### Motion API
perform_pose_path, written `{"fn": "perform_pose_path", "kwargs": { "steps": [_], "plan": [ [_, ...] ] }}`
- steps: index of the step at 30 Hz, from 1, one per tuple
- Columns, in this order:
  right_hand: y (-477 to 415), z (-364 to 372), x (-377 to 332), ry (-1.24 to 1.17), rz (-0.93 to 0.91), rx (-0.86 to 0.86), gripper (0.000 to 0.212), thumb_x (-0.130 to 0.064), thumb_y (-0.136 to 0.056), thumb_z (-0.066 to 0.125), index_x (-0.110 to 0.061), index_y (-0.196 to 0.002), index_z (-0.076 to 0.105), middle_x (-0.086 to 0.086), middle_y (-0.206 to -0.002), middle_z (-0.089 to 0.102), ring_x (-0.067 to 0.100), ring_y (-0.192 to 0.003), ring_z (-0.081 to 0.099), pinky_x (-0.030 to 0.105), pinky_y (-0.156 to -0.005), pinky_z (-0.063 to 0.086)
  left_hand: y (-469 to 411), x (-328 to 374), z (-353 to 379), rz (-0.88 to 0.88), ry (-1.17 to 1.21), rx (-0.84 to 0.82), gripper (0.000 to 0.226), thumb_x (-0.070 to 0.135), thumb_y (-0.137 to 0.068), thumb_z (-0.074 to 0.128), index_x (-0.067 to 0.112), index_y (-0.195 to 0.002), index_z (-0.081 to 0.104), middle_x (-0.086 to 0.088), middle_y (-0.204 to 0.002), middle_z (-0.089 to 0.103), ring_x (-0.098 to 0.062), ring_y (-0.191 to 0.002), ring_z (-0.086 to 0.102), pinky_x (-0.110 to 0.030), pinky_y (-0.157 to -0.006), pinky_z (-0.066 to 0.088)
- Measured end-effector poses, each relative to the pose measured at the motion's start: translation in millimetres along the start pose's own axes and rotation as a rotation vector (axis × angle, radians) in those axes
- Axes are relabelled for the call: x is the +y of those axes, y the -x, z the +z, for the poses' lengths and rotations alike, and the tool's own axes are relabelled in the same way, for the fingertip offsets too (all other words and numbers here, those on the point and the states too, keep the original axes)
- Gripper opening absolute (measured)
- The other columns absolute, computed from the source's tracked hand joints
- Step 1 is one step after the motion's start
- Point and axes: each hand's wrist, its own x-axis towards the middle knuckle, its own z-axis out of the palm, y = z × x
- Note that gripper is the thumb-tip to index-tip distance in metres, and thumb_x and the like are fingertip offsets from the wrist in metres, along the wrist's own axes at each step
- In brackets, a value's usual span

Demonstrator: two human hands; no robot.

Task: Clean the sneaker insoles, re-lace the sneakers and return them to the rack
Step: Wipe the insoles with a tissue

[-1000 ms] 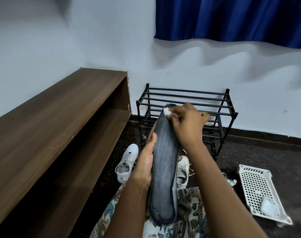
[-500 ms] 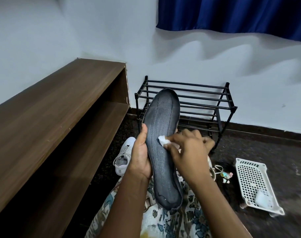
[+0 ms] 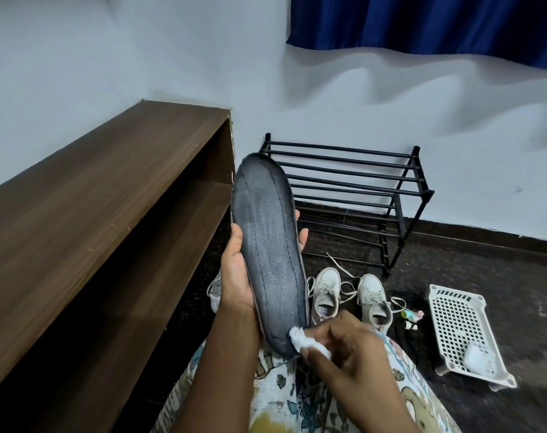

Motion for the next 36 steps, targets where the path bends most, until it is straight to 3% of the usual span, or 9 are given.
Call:
{"fn": "perform_pose_path", "kwargs": {
  "steps": [6, 11, 15, 20, 23, 26, 29, 32, 36],
  "plan": [
    [3, -3, -8, -0.290, 0.016, 0.104, 0.017, -0.023, -0.066, 0.074, -0.035, -0.077, 0.074, -0.007, -0.075, 0.057, 0.005, -0.062, 0.053, 0.017, -0.053, 0.041, -1, 0, 5, 0.042, 0.015, -0.073, 0.072, 0.056, -0.089, 0.043, 0.011, -0.145, 0.035, -0.016, -0.148, 0.037, -0.030, -0.133, 0.041, -0.051, -0.100, 0.044],
    [-9, 3, -18, -0.200, -0.109, 0.151, 0.019, -0.032, -0.069, 0.070, -0.031, -0.088, 0.073, -0.010, -0.081, 0.059, 0.007, -0.079, 0.060, 0.011, -0.068, 0.044, -3, -6, 4, 0.001, -0.066, -0.152, 0.085, 0.052, -0.078, 0.066, 0.022, -0.148, 0.028, -0.016, -0.151, 0.032, -0.038, -0.135, 0.036, -0.059, -0.100, 0.038],
    [-17, 6, -21, -0.097, -0.176, 0.177, 0.017, -0.024, -0.072, 0.070, -0.033, -0.086, 0.072, -0.012, -0.082, 0.059, 0.006, -0.078, 0.060, 0.010, -0.066, 0.043, 3, -12, 10, -0.088, -0.291, -0.139, 0.096, 0.042, -0.063, 0.083, 0.001, -0.138, 0.040, -0.024, -0.119, 0.059, -0.032, -0.104, 0.053, -0.038, -0.085, 0.052],
    [-51, 7, -29, 0.111, -0.208, 0.320, 0.016, -0.030, -0.076, 0.069, -0.032, -0.092, 0.071, -0.016, -0.086, 0.059, 0.002, -0.084, 0.049, 0.016, -0.075, 0.038, 7, -14, 15, -0.223, -0.253, -0.132, 0.068, 0.049, -0.077, 0.062, -0.004, -0.119, 0.060, -0.025, -0.110, 0.062, -0.030, -0.097, 0.064, -0.037, -0.089, 0.052],
    [-82, 8, -33, 0.298, -0.211, 0.427, 0.015, -0.034, -0.079, 0.066, -0.032, -0.093, 0.072, -0.016, -0.086, 0.060, 0.011, -0.083, 0.042, 0.031, -0.072, 0.027, 8, -18, 16, -0.243, -0.225, -0.175, 0.078, 0.063, -0.084, 0.043, -0.001, -0.126, 0.055, -0.020, -0.118, 0.061, -0.026, -0.110, 0.060, -0.036, -0.103, 0.042],
    [-89, 13, -38, 0.428, -0.258, 0.402, 0.012, -0.033, -0.078, 0.067, -0.035, -0.089, 0.072, -0.017, -0.086, 0.061, 0.013, -0.086, 0.041, 0.030, -0.069, 0.016, 8, -20, 13, -0.262, -0.208, -0.174, 0.081, 0.067, -0.086, 0.039, -0.001, -0.128, 0.054, -0.019, -0.123, 0.058, -0.027, -0.116, 0.056, -0.038, -0.108, 0.037],
    [-72, 12, -37, 0.450, -0.355, 0.290, 0.014, -0.029, -0.077, 0.069, -0.036, -0.088, 0.071, -0.020, -0.085, 0.061, 0.010, -0.086, 0.039, 0.030, -0.071, 0.017, 7, -16, 10, -0.260, -0.189, -0.144, 0.085, 0.072, -0.084, 0.039, 0.002, -0.131, 0.051, -0.018, -0.118, 0.060, -0.028, -0.109, 0.061, -0.039, -0.102, 0.043],
    [-41, 7, -30, 0.398, -0.367, 0.191, 0.015, -0.034, -0.080, 0.062, -0.040, -0.093, 0.068, -0.026, -0.090, 0.061, 0.006, -0.091, 0.039, 0.040, -0.078, 0.027, 3, -11, 5, -0.199, -0.200, -0.079, 0.090, 0.075, -0.082, 0.036, 0.005, -0.138, 0.043, -0.012, -0.102, 0.060, -0.022, -0.085, 0.065, -0.033, -0.083, 0.053],
    [-5, 6, -19, 0.279, -0.381, 0.108, 0.018, -0.038, -0.078, 0.060, -0.044, -0.094, 0.066, -0.033, -0.096, 0.058, 0.006, -0.098, 0.044, 0.049, -0.079, 0.034, 1, -7, 2, -0.095, -0.169, -0.079, 0.094, 0.073, -0.084, 0.033, 0.000, -0.142, 0.035, -0.009, -0.103, 0.056, -0.014, -0.079, 0.058, -0.024, -0.073, 0.051]
  ]
}}
